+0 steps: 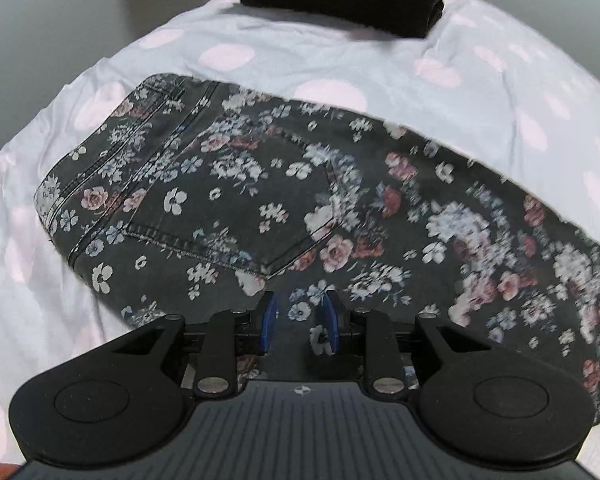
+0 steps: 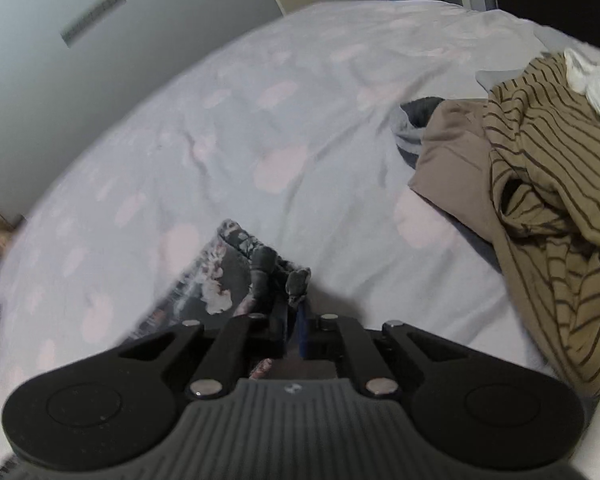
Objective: Fold clothes
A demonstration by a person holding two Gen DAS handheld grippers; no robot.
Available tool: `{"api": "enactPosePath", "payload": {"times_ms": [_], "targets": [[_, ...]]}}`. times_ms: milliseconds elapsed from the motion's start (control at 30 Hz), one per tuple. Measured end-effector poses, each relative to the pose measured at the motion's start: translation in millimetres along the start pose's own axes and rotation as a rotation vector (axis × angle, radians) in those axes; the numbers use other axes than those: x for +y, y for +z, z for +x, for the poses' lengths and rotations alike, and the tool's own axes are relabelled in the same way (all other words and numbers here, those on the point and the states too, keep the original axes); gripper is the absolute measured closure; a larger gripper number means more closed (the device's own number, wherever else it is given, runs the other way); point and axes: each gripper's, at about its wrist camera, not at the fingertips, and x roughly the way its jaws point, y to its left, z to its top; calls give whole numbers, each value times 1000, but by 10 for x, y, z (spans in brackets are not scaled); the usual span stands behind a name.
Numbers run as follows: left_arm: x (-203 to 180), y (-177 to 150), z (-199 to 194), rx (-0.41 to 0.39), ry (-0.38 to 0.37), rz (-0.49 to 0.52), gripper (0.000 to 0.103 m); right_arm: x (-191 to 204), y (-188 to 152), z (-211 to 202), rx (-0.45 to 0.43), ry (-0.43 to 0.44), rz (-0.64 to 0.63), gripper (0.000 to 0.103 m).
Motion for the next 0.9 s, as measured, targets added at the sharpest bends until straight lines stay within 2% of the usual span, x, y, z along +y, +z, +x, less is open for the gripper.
{"api": "enactPosePath", "payload": {"times_ms": [100, 233, 267, 367, 500, 600, 667, 767, 833, 900], "targets": [[33, 20, 109, 45, 45, 8, 73, -19, -32, 110, 27, -51, -3, 98], [62, 50, 186, 58, 113, 12, 96, -118, -123, 218, 53, -82, 11, 98], [55, 55, 187, 57, 122, 16, 97, -121, -119, 220, 57, -79, 12, 98], [32, 62, 171, 43, 135, 27, 95, -148, -77, 221, 71, -61, 16, 95], [37, 68, 73, -26, 117, 9, 84, -276, 38, 106, 74, -10, 29, 73], [34, 86, -6, -91, 108, -12, 83, -367, 79, -35, 59, 27, 43, 71], [-1, 111, -4, -112, 101, -16, 83, -439, 108, -126, 16, 9, 75, 69], [-35, 127, 8, -128, 86, -16, 83, -652, 139, -169, 18, 80, 217, 68], [-66, 119, 7, -131, 76, -11, 82, -694, 125, -135, 41, 119, 260, 56], [-87, 117, -6, -135, 67, -9, 82, -682, 74, -54, 69, 163, 290, 52]]}}
